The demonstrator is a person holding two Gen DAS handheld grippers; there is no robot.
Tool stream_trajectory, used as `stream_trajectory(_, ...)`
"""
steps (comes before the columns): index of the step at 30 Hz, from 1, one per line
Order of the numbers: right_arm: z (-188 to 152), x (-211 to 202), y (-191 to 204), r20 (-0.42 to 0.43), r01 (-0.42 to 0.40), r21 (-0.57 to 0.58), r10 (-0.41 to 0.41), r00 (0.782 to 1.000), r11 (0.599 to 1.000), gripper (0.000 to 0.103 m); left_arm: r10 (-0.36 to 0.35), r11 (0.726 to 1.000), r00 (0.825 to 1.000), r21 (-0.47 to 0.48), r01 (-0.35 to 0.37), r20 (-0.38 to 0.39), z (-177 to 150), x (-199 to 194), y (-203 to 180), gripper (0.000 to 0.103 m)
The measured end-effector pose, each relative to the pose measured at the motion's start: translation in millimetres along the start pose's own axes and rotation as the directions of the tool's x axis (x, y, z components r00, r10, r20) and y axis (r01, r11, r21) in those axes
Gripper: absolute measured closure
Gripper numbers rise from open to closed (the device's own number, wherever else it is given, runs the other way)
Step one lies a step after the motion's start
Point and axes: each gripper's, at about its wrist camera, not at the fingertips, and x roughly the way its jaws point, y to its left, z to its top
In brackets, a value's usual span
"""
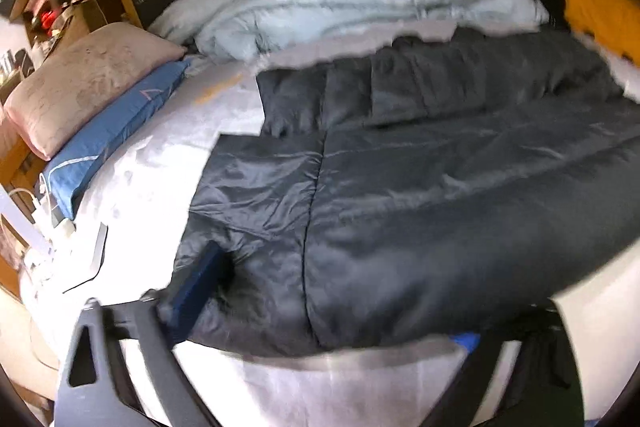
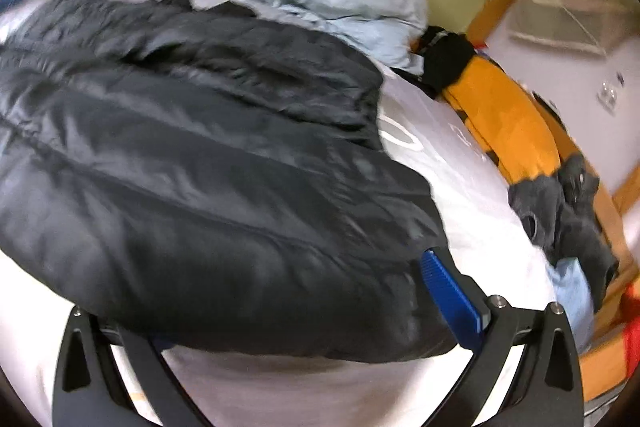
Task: Fold large clothes
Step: 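Grasp the jacket hem with both grippers and fold it toward the collar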
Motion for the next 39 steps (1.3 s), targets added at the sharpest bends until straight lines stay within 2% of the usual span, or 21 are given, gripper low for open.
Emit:
stream_trajectory(3,1.6,-8.8,-14.4,0.041,-0.024,0.064,0.022,0.999,0.998,0.000,-0.026,1.000,0.999,-0.011,0.026,0.048,2.1,-12.0,2.1,0.027)
stream_trajectory(5,2.0,-15.7,-19.4,0.078,-0.029,0.079,0.022,0.997,0.996,0.000,-0.033,0.999,0.997,-0.002,0.033,0.067,3.1,-17.0,-2.1,0.038)
stream_trajectory(7,1.3,-19.3,-21.9,0.102,-0.043,0.086,0.034,0.994,0.995,0.002,-0.072,0.997,0.996,0.009,0.071,0.044,2.3,-19.1,-5.7,0.065)
stream_trajectory(8,0.5,-19.5,-20.4,0.103,-0.056,0.088,0.047,0.994,0.995,0.015,-0.096,0.995,0.995,0.017,0.095,0.022,1.7,-17.4,-7.5,0.068)
stream_trajectory(9,-0.9,-19.2,-18.2,0.097,-0.086,0.082,0.078,0.992,0.993,0.042,-0.103,0.994,0.995,0.023,0.103,0.016,0.7,-16.3,-9.2,0.072)
stream_trajectory(11,-2.0,-16.7,-11.8,0.074,-0.171,0.049,0.167,0.983,0.984,0.069,-0.099,0.994,0.995,0.043,0.098,0.023,-0.9,-19.3,-12.8,0.078)
stream_trajectory(12,-3.5,-18.3,-8.3,0.083,-0.180,0.035,0.176,0.981,0.983,0.075,-0.097,0.994,0.995,0.052,0.095,0.030,-1.5,-21.9,-13.7,0.080)
stream_trajectory(15,-7.4,-31.3,3.1,0.154,-0.130,-0.028,0.132,0.979,0.991,0.085,-0.104,0.994,0.994,0.037,0.103,0.036,-1.7,-36.6,-9.0,0.082)
stream_trajectory(19,-9.7,-51.5,-4.7,0.198,-0.176,0.006,0.171,0.965,0.984,0.087,-0.146,0.989,0.989,-0.027,0.146,0.018,-5.8,-63.6,11.0,0.082)
stream_trajectory(22,-18.2,-81.9,-15.6,0.248,-0.241,0.035,0.226,0.942,0.970,0.087,-0.173,0.983,0.985,-0.060,0.173,0.001,-18.4,-87.4,25.3,0.082)
stream_trajectory(25,-32.2,-110.0,-15.8,0.267,-0.267,0.018,0.252,0.930,0.964,0.087,-0.185,0.982,0.979,-0.040,0.182,-0.088,-30.0,-100.0,33.5,0.082)
stream_trajectory(28,-40.1,-122.4,-7.8,0.220,-0.287,-0.067,0.295,0.930,0.955,0.086,-0.193,0.981,0.958,-0.011,0.195,-0.210,-34.7,-94.5,34.3,0.077)
stream_trajectory(30,-38.9,-112.3,-6.8,0.116,-0.335,-0.067,0.340,0.933,0.940,0.084,-0.206,0.976,0.937,0.011,0.218,-0.282,-30.8,-85.0,32.0,0.077)
stream_trajectory(31,-35.8,-104.2,-8.6,0.066,-0.368,-0.041,0.371,0.927,0.929,0.083,-0.201,0.976,0.937,0.028,0.218,-0.286,-25.9,-83.4,30.9,0.077)
stream_trajectory(33,-27.3,-93.0,-14.1,0.032,-0.404,-0.012,0.405,0.914,0.914,0.081,-0.183,0.978,0.948,0.053,0.204,-0.259,-10.1,-85.8,29.9,0.077)
stream_trajectory(35,-14.9,-89.8,-19.8,0.052,-0.388,-0.007,0.388,0.920,0.921,0.079,-0.167,0.980,0.962,0.072,0.186,-0.217,12.5,-88.8,29.5,0.077)
stream_trajectory(37,-5.3,-92.4,-19.4,0.079,-0.367,-0.012,0.367,0.927,0.930,0.078,-0.148,0.982,0.968,0.086,0.168,-0.201,35.2,-83.2,29.6,0.072)
stream_trajectory(39,13.0,-90.3,-18.3,0.100,-0.324,-0.032,0.326,0.940,0.945,0.071,-0.127,0.986,0.973,0.084,0.145,-0.190,60.6,-70.6,31.9,0.066)
